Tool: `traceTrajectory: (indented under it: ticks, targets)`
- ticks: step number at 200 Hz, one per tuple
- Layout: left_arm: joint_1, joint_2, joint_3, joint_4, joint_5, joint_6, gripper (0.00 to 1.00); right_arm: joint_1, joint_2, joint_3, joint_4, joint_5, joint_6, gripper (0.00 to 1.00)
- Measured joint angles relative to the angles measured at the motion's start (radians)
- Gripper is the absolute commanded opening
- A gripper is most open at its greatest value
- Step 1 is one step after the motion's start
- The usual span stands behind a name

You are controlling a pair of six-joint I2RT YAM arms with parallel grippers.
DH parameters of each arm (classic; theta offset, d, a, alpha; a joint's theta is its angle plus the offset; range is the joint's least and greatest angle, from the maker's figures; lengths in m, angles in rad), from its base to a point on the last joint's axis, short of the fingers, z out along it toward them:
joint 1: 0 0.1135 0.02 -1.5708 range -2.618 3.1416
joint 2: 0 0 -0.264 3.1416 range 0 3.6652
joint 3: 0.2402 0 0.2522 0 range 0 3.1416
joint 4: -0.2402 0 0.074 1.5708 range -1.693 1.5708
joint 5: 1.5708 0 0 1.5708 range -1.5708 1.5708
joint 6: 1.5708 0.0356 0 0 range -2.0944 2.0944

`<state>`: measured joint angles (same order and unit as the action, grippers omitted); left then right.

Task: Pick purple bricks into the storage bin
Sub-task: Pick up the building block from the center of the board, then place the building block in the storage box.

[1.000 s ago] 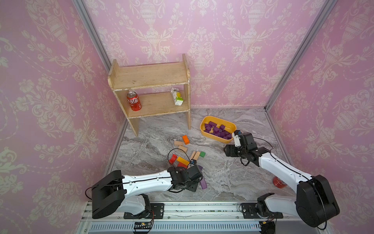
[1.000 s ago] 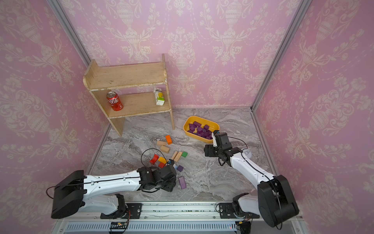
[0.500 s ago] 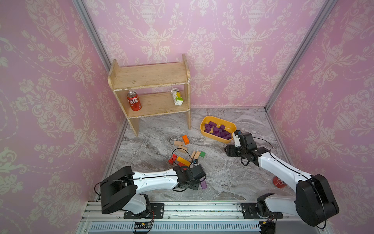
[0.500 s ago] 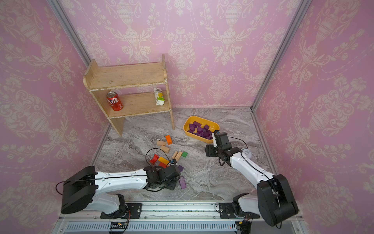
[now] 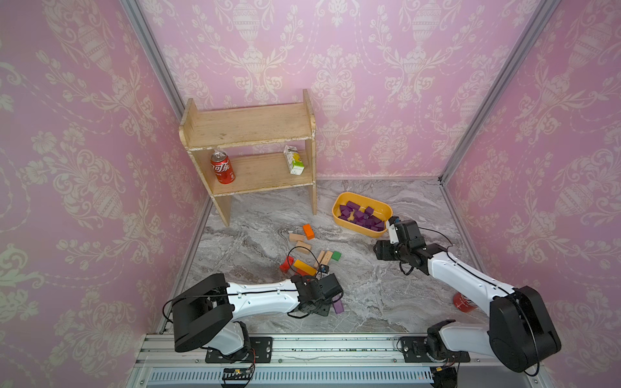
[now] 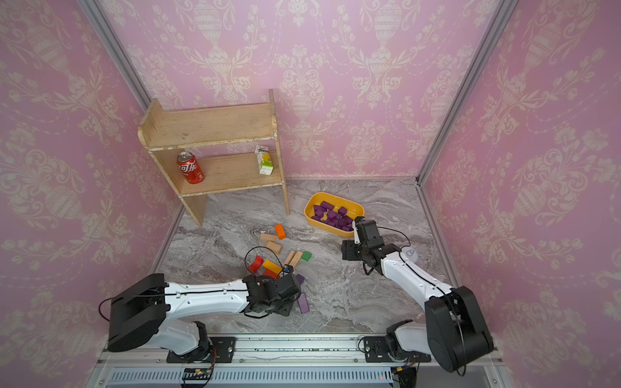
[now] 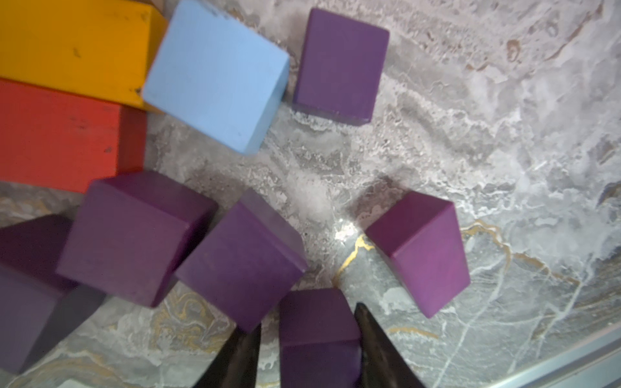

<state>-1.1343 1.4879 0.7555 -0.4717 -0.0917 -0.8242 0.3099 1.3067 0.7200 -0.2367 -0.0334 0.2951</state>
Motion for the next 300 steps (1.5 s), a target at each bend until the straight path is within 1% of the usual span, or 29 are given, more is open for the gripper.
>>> traceTrajectory:
  ticks: [20, 31, 62, 81, 103, 125, 142, 160, 184, 188, 225, 274, 290, 300]
  targets:
    - [0.0, 0.005, 0.003, -0.008, -0.001, 0.008, 0.27, 0.0, 0.0, 0.0, 0.0, 0.001, 0.0, 0.73]
    - [0.0, 0.005, 0.005, -0.008, 0.0, 0.015, 0.25, 0.0, 0.0, 0.0, 0.0, 0.001, 0.0, 0.73]
    - [0.005, -0.002, 0.016, -0.031, -0.005, 0.031, 0.25, 0.0, 0.0, 0.0, 0.0, 0.004, 0.0, 0.73]
    - [0.024, -0.023, 0.049, -0.061, -0.016, 0.062, 0.25, 0.0, 0.0, 0.0, 0.003, 0.004, 0.0, 0.75]
    - [0.07, -0.042, 0.127, -0.076, -0.029, 0.124, 0.25, 0.0, 0.009, -0.001, 0.011, 0.006, 0.002, 0.81]
    - [0.128, -0.043, 0.226, -0.061, -0.031, 0.198, 0.26, 0.0, 0.013, -0.017, 0.021, 0.007, 0.004, 0.82]
    - [0.177, -0.031, 0.311, -0.037, -0.031, 0.257, 0.26, 0.0, 0.013, -0.031, 0.023, 0.007, 0.004, 0.84]
    - [0.219, 0.02, 0.419, -0.002, -0.031, 0.32, 0.26, 0.0, 0.013, -0.039, 0.024, 0.007, 0.004, 0.89]
    - [0.264, 0.14, 0.574, 0.059, -0.02, 0.395, 0.26, 0.0, 0.011, -0.047, 0.027, 0.011, 0.01, 0.99]
    - [0.269, 0.158, 0.595, 0.065, -0.016, 0.403, 0.26, 0.0, 0.011, -0.048, 0.029, 0.013, 0.008, 1.0]
    - [0.331, 0.36, 0.796, 0.087, 0.023, 0.477, 0.25, -0.001, 0.0, -0.069, 0.051, 0.025, 0.016, 1.0]
    - [0.38, 0.533, 0.959, 0.083, 0.055, 0.519, 0.24, -0.007, -0.003, -0.079, 0.071, 0.028, 0.019, 1.0]
    - [0.389, 0.583, 1.017, 0.076, 0.061, 0.534, 0.27, -0.008, 0.001, -0.079, 0.078, 0.021, 0.02, 1.0]
    - [0.393, 0.615, 1.059, 0.069, 0.061, 0.546, 0.32, -0.008, 0.006, -0.079, 0.083, 0.014, 0.02, 1.0]
